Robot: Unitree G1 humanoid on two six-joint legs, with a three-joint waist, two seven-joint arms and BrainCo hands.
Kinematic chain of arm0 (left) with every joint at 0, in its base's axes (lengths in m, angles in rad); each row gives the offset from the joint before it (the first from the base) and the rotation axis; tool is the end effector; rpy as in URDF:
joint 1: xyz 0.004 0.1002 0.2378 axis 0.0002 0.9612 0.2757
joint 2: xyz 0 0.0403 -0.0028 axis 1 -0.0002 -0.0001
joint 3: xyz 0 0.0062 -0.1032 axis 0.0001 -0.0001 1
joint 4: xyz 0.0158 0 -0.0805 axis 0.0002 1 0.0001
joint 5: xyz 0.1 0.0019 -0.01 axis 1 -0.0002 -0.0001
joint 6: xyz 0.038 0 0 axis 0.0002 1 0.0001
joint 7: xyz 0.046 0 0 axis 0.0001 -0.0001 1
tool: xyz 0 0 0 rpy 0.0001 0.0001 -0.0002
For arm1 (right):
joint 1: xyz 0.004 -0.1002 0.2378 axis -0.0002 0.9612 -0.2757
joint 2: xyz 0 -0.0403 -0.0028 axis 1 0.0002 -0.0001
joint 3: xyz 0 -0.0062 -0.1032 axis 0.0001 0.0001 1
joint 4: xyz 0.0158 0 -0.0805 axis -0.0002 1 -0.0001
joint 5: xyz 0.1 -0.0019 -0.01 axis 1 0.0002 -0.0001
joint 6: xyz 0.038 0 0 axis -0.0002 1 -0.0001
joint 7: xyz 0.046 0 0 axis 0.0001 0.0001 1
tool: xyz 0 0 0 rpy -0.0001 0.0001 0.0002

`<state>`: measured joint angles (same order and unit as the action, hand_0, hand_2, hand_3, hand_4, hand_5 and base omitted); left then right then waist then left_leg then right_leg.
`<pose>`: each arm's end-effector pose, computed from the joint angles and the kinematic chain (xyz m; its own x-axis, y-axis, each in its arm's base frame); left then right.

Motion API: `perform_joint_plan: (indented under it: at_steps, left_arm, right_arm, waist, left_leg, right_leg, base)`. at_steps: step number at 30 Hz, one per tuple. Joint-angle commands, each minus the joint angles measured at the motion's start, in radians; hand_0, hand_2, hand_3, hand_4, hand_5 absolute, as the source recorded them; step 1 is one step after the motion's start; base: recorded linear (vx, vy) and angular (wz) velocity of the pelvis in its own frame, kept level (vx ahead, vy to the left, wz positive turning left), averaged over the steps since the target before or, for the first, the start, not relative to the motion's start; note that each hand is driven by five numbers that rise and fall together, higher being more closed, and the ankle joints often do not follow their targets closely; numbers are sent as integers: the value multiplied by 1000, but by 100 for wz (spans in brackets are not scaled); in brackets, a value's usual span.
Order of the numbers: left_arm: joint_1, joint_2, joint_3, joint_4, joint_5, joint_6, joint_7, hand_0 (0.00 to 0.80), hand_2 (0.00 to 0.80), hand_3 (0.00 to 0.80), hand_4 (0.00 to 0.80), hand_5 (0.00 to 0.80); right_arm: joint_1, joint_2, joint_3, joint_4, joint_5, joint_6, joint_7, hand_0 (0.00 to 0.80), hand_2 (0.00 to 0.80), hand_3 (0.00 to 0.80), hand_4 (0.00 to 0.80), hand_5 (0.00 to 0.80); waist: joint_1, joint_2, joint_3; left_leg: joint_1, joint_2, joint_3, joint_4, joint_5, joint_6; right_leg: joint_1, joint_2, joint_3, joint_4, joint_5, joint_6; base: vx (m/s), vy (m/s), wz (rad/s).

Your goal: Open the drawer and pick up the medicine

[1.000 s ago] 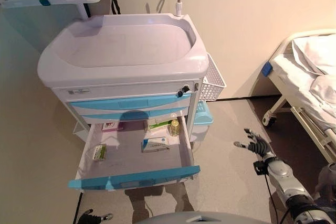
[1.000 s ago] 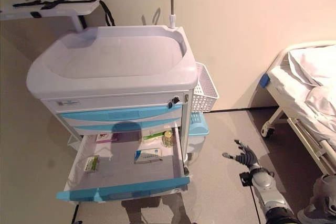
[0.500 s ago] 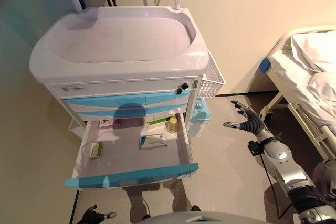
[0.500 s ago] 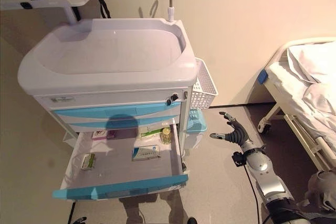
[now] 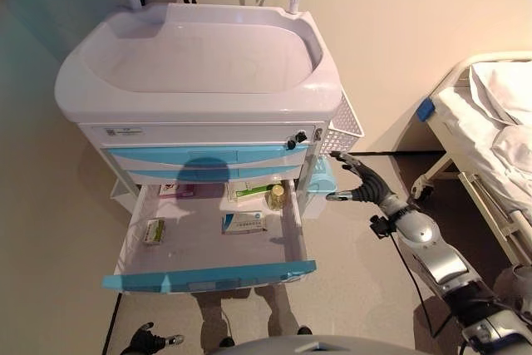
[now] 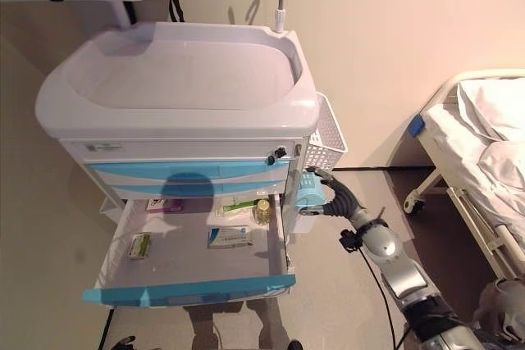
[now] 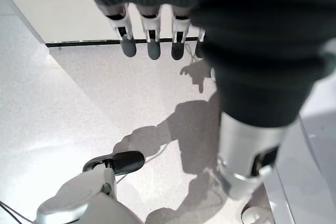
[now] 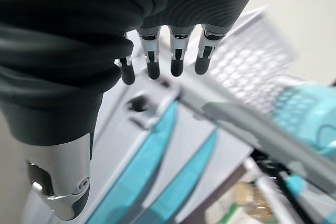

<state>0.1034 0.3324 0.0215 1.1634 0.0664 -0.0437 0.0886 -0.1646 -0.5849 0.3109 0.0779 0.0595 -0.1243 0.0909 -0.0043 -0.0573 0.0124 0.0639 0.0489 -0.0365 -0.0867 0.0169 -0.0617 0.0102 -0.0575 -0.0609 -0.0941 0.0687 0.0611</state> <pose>0.0468 0.2676 -0.1043 0.3436 0.3926 -0.8531 0.0173 0.9056 0.4237 0.2276 -0.1991 0.0702 0.9204 0.3904 -0.0231 -0.3444 0.7813 -0.5206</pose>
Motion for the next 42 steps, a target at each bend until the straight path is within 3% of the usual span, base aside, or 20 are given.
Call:
perform_joint_plan:
  at_steps: [1,12,26,42]
  left_arm:
    - [-35,66,-14,50,55,-10,17,0,0,0,0,0]
    - [-34,79,-21,57,67,-4,19,0,0,0,0,0]
    - [-38,119,7,61,49,2,31,0,0,0,0,0]
    - [-106,184,31,33,-1,8,83,0,0,0,0,0]
  right_arm:
    - [-62,-14,28,-72,0,-57,2,0,0,0,0,0]
    - [-186,-27,95,-70,-1,-49,8,0,0,0,0,0]
    - [-273,1,169,-115,39,-42,20,0,0,0,0,0]
    - [-342,30,213,-146,65,-50,-7,0,0,0,0,0]
  waist:
    - [28,-61,-44]
    - [47,-82,-36]
    - [89,-139,19]
    - [121,-185,190]
  left_leg:
    - [-68,-71,-40,13,-5,58]
    - [-82,-72,-46,13,0,58]
    - [-128,-66,-61,15,17,55]
    - [-242,-66,-90,70,31,54]
  right_leg:
    - [-13,-40,-44,41,-22,80]
    - [-26,-42,-47,42,-14,81]
    - [-69,-30,-53,43,0,79]
    - [-158,-15,-62,72,10,69]
  base:
    - [0,0,0]
    - [-1,0,0]
    - [-15,-12,1]
    - [-71,-32,2]
